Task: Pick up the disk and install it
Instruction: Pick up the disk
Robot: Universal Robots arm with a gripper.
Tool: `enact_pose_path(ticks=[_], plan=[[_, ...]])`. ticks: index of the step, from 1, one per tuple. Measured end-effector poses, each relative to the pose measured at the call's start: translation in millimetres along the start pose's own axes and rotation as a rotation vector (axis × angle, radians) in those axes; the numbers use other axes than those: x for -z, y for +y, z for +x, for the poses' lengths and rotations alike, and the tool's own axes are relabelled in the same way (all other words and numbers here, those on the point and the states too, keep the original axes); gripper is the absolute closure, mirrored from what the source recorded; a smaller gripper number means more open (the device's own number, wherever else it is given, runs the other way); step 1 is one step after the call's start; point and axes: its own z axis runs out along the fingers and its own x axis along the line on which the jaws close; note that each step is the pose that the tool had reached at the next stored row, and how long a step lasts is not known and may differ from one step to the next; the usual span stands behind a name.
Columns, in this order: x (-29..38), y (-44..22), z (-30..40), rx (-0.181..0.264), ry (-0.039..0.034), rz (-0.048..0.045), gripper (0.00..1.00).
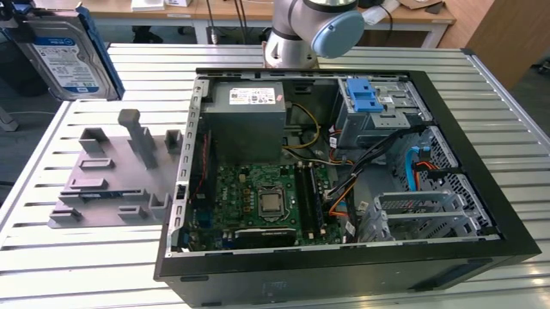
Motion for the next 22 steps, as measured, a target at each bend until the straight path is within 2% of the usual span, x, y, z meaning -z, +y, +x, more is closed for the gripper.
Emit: enact_pose_path(ticks=[5,13,22], plan=[[5.5,0.1,0.0,0.000,0.0000,0.0000,0.64],[6.9,0.3,0.0,0.007,0.0001,-0.0002,0.64],[19.8,0.3,-0.1,0.007,0.0000,-0.0001,0.64]])
